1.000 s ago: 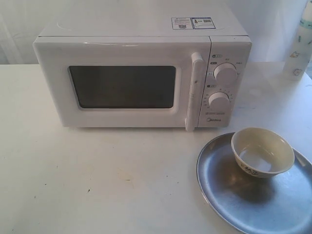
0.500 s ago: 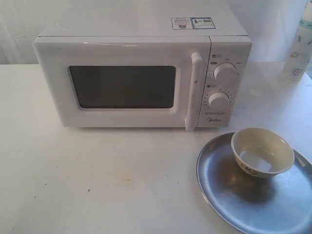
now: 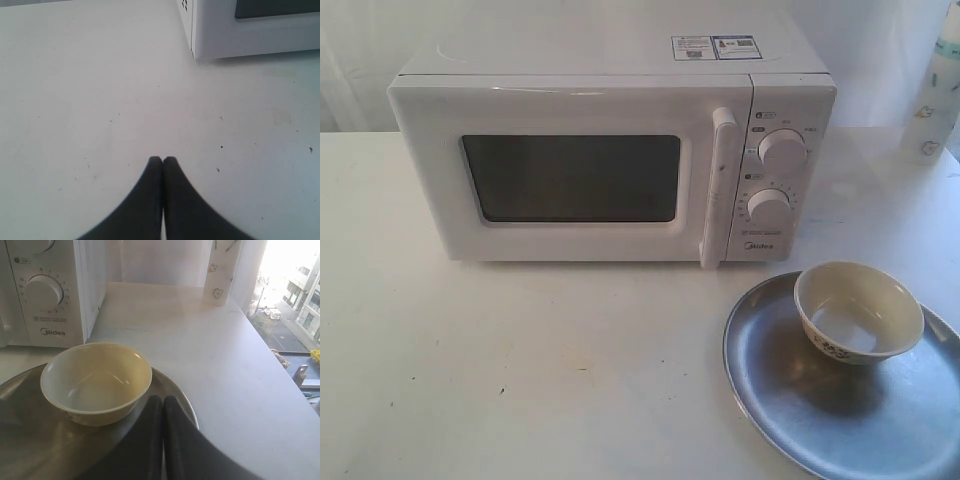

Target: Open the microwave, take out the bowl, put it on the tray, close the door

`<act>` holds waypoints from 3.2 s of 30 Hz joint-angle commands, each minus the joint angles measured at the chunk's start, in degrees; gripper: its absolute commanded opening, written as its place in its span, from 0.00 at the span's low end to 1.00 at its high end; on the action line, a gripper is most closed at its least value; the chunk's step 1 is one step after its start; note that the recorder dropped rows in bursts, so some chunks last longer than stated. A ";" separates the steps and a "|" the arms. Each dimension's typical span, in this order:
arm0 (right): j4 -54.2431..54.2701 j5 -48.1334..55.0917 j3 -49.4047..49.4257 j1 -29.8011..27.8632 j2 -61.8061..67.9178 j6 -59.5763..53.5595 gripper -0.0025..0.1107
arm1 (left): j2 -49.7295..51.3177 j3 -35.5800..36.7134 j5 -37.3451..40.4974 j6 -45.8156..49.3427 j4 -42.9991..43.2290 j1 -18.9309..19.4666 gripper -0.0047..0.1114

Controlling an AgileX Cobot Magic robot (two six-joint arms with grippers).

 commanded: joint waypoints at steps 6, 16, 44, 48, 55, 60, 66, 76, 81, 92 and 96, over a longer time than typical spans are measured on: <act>0.35 -0.90 0.11 -0.13 -0.37 0.16 0.02 | -0.12 -0.16 0.17 0.00 -0.38 -0.27 0.04; 0.35 -0.90 0.11 -0.13 -0.37 -0.35 0.02 | -0.12 -0.16 0.17 0.00 -0.38 -0.27 0.04; 0.35 -0.90 0.11 -0.13 -0.37 -2.98 0.02 | -0.12 -0.16 0.17 0.00 -0.38 -0.27 0.04; 0.35 -0.77 0.11 -0.13 -0.37 -3.39 0.02 | -0.12 -0.16 0.17 0.00 -0.38 -0.27 0.04; 0.35 -0.77 0.11 -0.13 -0.37 -3.39 0.02 | -0.12 -0.16 0.17 0.00 -0.38 -0.27 0.04; 0.35 -0.77 0.11 -0.13 -0.37 -3.39 0.02 | -0.12 -0.16 0.17 0.00 -0.38 -0.27 0.04; 0.35 -0.54 0.11 -0.13 -0.37 -3.39 0.02 | -0.12 -0.16 0.17 0.00 -0.38 -0.27 0.04; 0.35 -0.54 0.11 -0.13 -0.37 -3.39 0.02 | -0.12 -0.16 0.17 0.00 -0.38 -0.27 0.04; 0.35 -0.54 0.11 -0.13 -0.37 -3.39 0.02 | -0.12 -0.16 0.17 0.00 -0.38 -0.27 0.04; 0.35 -0.54 0.11 -0.13 -0.37 -3.39 0.02 | -0.12 -0.16 0.17 0.00 -0.38 -0.27 0.04; 0.35 -0.54 0.11 -0.13 -0.37 -3.39 0.02 | -0.12 -0.16 0.17 0.00 -0.38 -0.27 0.04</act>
